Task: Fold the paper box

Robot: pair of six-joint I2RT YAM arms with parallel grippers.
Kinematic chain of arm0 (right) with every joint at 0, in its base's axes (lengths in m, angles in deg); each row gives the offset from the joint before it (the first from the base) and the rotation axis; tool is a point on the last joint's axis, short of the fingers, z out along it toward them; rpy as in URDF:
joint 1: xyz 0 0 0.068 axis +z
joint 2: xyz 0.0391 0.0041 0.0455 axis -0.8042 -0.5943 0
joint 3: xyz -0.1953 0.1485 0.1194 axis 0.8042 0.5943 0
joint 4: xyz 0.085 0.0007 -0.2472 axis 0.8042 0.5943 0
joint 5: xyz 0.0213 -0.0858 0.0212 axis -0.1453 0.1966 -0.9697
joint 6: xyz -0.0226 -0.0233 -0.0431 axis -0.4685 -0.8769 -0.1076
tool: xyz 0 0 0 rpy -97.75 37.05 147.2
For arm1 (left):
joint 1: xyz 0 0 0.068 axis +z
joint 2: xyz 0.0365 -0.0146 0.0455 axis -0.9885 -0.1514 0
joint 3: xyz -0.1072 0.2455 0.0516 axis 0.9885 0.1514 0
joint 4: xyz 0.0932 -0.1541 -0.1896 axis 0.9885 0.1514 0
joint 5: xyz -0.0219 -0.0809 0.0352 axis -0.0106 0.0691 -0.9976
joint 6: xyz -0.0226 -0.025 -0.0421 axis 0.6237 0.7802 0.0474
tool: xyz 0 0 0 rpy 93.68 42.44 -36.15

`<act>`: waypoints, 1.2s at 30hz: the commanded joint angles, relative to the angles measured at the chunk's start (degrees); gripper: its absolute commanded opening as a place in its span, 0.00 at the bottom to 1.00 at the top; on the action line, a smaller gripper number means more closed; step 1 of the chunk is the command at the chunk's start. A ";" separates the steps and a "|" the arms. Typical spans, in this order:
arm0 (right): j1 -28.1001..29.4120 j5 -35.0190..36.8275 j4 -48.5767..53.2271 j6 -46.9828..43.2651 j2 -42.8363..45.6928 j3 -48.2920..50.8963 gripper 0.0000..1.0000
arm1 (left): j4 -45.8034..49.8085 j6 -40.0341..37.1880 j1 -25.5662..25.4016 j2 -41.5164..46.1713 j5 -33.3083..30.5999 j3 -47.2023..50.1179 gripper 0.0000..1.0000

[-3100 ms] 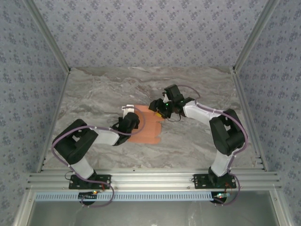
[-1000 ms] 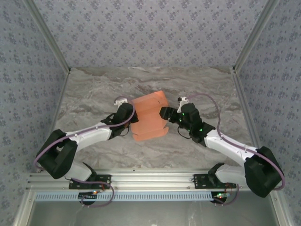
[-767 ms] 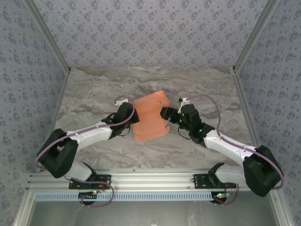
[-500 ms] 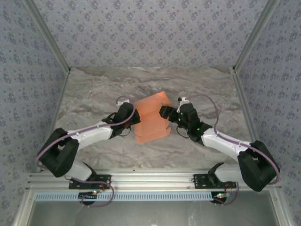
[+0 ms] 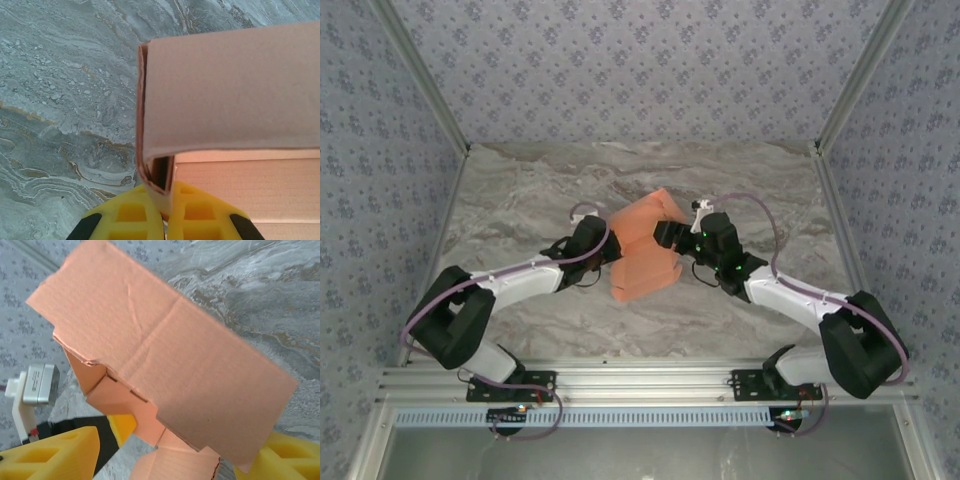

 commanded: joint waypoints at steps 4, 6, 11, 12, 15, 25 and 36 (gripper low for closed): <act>0.62 -7.05 1.67 -10.56 0.47 -3.79 0.70 | 2.93 -1.91 -0.03 -0.67 0.52 -2.49 0.00; 0.93 -6.92 4.32 -13.57 1.48 -4.25 0.71 | 3.48 -2.19 0.01 -0.58 0.49 -2.77 0.00; 0.73 -7.27 8.37 -17.29 3.32 -4.92 0.72 | 3.76 -2.46 -0.08 -0.88 0.74 -3.01 0.00; 0.69 -7.36 8.57 -17.71 3.66 -4.82 0.72 | 3.80 -2.46 -0.05 -0.88 0.66 -3.03 0.00; 0.31 -7.94 8.96 -18.21 5.39 -4.07 0.72 | 4.19 -2.45 -0.03 -0.79 0.21 -2.99 0.00; -0.09 -9.82 14.84 -20.28 16.77 2.37 0.71 | 8.65 -8.35 0.70 0.98 -2.68 -4.90 0.00; -5.62 -10.27 20.50 -20.88 30.80 5.50 0.70 | 10.66 -14.79 2.24 1.52 -0.74 -5.78 0.00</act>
